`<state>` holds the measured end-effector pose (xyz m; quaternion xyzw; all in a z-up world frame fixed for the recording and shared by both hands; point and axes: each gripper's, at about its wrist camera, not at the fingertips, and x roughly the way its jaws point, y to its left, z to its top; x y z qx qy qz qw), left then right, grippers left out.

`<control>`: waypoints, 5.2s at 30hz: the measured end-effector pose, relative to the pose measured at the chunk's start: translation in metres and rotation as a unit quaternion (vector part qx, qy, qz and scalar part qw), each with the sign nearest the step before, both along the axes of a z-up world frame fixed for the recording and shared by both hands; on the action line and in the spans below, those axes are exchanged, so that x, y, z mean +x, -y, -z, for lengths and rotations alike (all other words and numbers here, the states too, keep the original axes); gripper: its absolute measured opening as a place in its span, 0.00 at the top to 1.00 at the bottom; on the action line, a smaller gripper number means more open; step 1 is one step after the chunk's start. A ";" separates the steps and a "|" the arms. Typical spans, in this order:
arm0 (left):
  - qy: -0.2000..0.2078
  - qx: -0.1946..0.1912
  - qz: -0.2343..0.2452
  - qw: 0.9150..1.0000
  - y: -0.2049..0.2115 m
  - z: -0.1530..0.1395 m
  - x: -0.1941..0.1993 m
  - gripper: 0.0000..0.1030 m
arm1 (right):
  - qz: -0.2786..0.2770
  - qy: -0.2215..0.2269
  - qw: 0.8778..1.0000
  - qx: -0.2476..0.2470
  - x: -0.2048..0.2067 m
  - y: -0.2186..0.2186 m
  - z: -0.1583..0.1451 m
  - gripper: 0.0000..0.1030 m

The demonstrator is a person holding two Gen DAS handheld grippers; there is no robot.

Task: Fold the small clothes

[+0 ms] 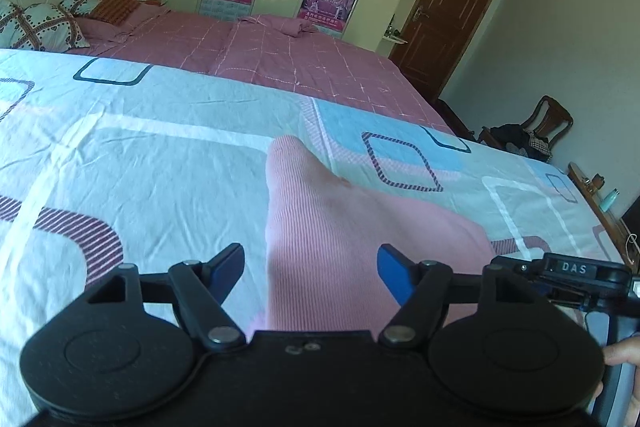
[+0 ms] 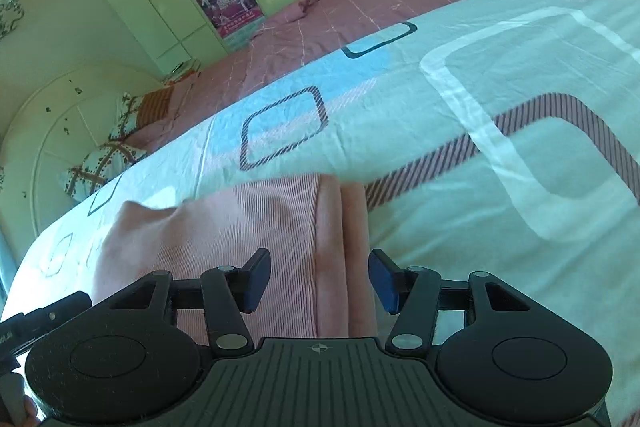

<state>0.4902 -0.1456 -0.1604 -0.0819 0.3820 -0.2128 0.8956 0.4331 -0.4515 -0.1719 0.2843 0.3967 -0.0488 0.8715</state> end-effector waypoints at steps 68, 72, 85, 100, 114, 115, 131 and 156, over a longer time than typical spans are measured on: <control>0.009 0.043 -0.006 0.999 0.013 -0.003 -0.028 0.27 | -0.108 0.053 0.980 -0.156 -0.034 -0.069 -0.016 0.86; -0.001 0.054 0.006 0.999 0.014 0.004 -0.042 0.28 | -0.102 0.021 0.978 -0.180 -0.045 -0.069 0.003 0.87; -0.026 0.052 0.012 0.998 0.013 0.014 -0.060 0.28 | -0.106 0.024 0.976 -0.191 -0.075 -0.057 -0.005 0.86; -0.056 0.060 0.027 0.996 0.012 0.030 -0.085 0.27 | -0.119 -0.023 0.975 -0.186 -0.132 -0.073 0.016 0.86; -0.053 0.019 0.060 0.997 -0.016 0.013 -0.075 0.17 | -0.030 -0.050 0.990 -0.130 -0.148 -0.069 -0.002 0.50; -0.054 0.016 0.063 0.996 -0.017 0.012 -0.073 0.17 | -0.026 -0.042 0.990 -0.129 -0.150 -0.069 -0.007 0.48; -0.122 -0.045 0.052 0.990 -0.010 0.040 -0.016 0.16 | -0.013 0.005 1.000 0.022 -0.067 -0.014 0.009 0.30; -0.055 -0.085 0.076 0.992 -0.032 -0.023 -0.019 0.62 | -0.099 0.079 0.981 0.149 -0.022 -0.059 -0.029 0.79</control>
